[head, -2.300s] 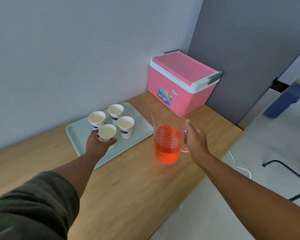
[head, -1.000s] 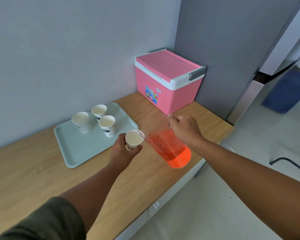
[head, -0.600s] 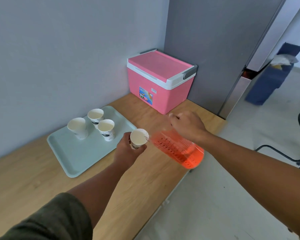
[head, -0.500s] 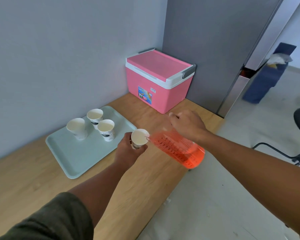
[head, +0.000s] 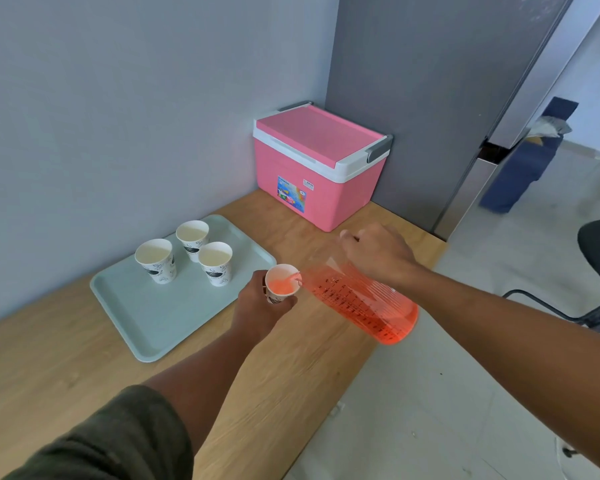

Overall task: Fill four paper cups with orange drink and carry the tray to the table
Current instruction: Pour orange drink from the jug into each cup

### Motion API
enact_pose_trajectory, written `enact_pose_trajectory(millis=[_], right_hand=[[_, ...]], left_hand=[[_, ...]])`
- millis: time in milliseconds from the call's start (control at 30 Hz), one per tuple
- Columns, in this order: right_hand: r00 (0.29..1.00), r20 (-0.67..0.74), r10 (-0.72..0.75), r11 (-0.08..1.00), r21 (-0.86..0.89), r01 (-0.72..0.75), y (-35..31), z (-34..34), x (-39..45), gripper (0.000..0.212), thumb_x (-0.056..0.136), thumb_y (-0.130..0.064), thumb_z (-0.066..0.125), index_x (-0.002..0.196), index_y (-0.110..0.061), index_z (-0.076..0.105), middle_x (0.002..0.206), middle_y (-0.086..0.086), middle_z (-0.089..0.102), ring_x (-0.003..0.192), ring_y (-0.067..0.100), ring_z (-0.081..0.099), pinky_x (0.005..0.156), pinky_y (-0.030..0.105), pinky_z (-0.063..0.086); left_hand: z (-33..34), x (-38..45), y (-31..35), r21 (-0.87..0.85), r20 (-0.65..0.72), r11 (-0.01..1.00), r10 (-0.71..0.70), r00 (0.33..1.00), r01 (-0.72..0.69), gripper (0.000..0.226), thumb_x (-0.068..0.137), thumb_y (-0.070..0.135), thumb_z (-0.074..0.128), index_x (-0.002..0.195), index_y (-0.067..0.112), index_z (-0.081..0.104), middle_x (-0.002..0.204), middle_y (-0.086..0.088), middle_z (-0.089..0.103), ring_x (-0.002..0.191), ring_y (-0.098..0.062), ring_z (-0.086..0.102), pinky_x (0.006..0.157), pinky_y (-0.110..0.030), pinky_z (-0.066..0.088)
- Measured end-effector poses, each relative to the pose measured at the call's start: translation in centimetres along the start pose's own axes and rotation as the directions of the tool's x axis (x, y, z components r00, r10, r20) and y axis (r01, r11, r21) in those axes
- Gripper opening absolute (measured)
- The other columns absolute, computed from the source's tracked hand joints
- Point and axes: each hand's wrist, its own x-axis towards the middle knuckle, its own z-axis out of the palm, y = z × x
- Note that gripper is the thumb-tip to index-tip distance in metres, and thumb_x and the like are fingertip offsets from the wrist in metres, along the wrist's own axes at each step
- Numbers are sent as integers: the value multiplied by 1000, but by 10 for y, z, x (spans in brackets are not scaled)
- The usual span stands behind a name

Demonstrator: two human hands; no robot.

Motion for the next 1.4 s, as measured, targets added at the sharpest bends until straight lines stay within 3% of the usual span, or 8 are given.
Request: enact_pose_trajectory(millis=[300, 600, 767, 1233, 1400], right_hand=[[1000, 14, -3, 1000, -19, 3, 3, 2, 3, 53, 105, -44, 42, 62, -16, 54, 70, 1, 59, 65, 14, 57, 53, 27, 34], [999, 33, -11, 1000, -24, 11, 6, 4, 6, 52, 105, -47, 41, 64, -18, 54, 76, 3, 60, 68, 17, 60, 56, 28, 40], [999, 44, -11, 1000, -9, 12, 9, 2, 4, 54, 106, -45, 42, 63, -15, 56, 73, 3, 60, 65, 16, 59, 54, 28, 38], [990, 111, 92, 991, 90, -102, 34, -4, -1, 57, 106, -44, 45, 59, -11, 52, 60, 0, 52, 54, 17, 50, 56, 34, 43], [978, 134, 159, 967, 177, -181, 48, -4, -6, 53, 106, -43, 47, 63, -13, 51, 60, 0, 48, 51, 15, 44, 54, 31, 39]], left_hand=[[7, -3, 6, 6, -1, 1000, -11, 1000, 11, 67, 73, 35, 91, 126, 19, 54, 108, 11, 63, 94, -13, 62, 71, -21, 48], [12, -8, 5, 9, -3, 1000, -14, 1000, 15, 68, 72, 36, 91, 127, 20, 53, 106, 14, 62, 91, -9, 61, 70, -19, 48], [15, -8, 4, 9, -14, 1000, -9, 1000, 9, 68, 72, 37, 91, 126, 20, 54, 106, 13, 63, 93, -11, 63, 78, -30, 55], [31, -12, 8, -6, 17, 1000, 1, 1000, 0, 64, 69, 40, 91, 120, 25, 55, 105, 15, 64, 93, 0, 63, 77, -26, 55], [38, -13, 16, -23, 31, 999, -25, 999, 26, 61, 71, 37, 91, 119, 24, 55, 103, 14, 65, 88, 3, 61, 66, -15, 43]])
